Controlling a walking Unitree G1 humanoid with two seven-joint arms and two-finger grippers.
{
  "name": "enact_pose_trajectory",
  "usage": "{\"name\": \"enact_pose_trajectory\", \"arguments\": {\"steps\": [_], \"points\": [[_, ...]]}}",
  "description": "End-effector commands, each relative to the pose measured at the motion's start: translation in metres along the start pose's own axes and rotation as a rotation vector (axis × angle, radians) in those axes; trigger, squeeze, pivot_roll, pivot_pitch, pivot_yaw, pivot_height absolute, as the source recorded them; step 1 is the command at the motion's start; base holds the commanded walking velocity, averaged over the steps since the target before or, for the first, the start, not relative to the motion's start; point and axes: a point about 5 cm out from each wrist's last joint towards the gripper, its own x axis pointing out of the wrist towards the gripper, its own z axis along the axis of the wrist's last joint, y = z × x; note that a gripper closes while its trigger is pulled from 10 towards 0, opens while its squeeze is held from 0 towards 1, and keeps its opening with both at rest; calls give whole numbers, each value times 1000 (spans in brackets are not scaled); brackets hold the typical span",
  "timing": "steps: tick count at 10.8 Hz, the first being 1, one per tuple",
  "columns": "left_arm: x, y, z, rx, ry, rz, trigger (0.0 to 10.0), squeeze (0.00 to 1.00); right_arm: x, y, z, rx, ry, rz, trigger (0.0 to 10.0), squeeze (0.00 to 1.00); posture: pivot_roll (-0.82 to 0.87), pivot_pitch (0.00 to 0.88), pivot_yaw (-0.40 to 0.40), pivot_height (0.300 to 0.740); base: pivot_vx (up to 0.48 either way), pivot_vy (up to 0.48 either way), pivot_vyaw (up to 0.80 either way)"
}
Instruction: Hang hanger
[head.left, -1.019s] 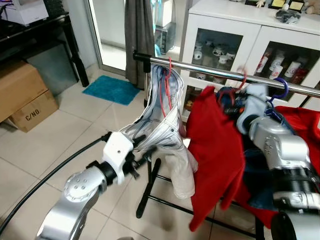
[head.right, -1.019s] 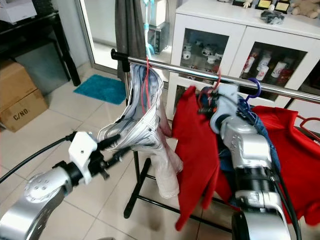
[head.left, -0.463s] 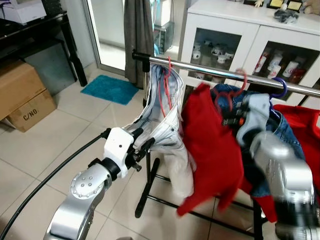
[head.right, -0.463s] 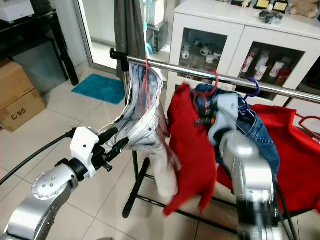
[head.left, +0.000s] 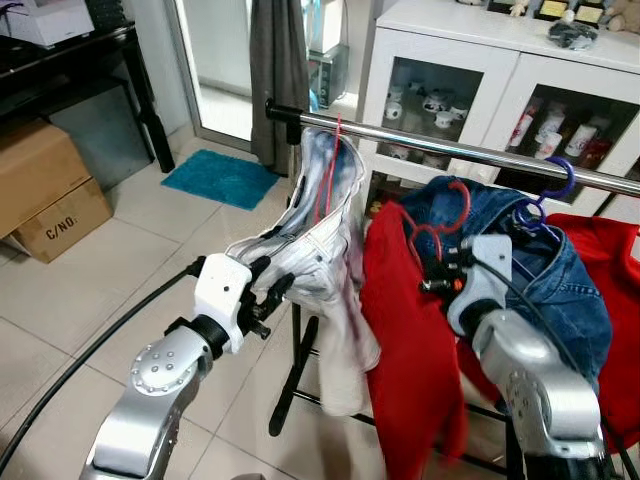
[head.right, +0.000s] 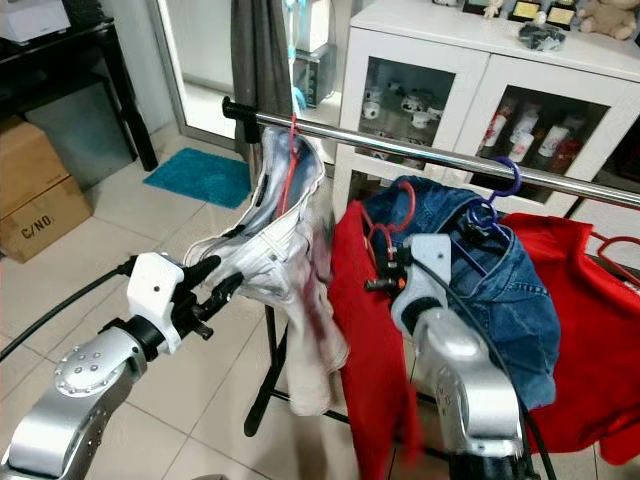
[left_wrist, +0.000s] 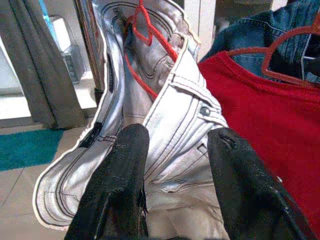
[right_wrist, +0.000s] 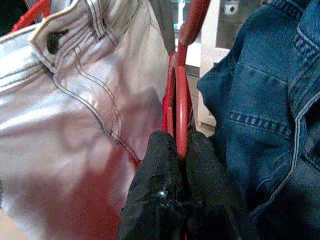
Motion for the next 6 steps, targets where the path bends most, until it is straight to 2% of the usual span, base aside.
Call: {"name": "enact_pose_trajectory", "arguments": {"steps": [1,3,5,6], "points": [[3,4,4,-25,-13,13,10000,0,-1,6,10,-12,-37,12,0,0,59,0,-33,740,0,0,0],[4,10,6,-38,-24,27,10000,0,0,6,11,-10,-37,14,0,0,71,0,-29,740,0,0,0],[1,7,3,-41,-13,17,10000,0,-6,0,7,-18,-24,-2,0,0,54,0,-8,740,0,0,0],[5,4,5,-55,-20,-3,10000,0,-9,-1,8,-12,-25,-5,0,0,53,0,-10,740,0,0,0]]}}
